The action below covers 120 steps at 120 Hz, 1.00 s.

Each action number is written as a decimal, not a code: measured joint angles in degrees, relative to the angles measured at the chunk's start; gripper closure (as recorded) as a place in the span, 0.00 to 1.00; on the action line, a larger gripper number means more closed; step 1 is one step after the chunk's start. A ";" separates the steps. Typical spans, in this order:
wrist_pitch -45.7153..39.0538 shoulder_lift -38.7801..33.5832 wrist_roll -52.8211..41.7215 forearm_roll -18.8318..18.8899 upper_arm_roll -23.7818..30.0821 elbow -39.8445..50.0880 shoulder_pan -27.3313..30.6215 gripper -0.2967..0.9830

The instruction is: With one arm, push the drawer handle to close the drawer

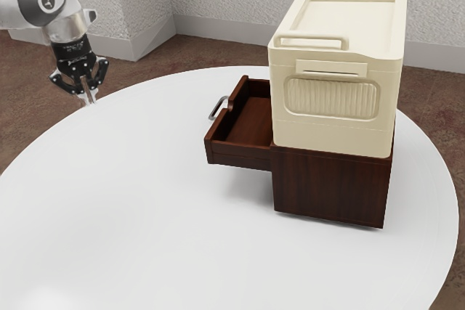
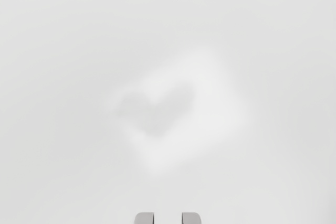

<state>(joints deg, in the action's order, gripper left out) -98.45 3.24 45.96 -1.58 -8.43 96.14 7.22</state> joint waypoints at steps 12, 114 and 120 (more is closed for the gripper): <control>-3.49 4.43 5.55 0.02 -1.20 -2.25 -0.47 0.82; -18.56 33.07 38.27 -0.75 -5.16 -24.34 -11.61 0.85; -19.38 33.72 39.37 -0.76 -4.63 -24.59 -11.67 0.85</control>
<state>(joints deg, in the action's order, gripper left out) -117.83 36.95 85.34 -2.34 -13.06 71.55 -4.45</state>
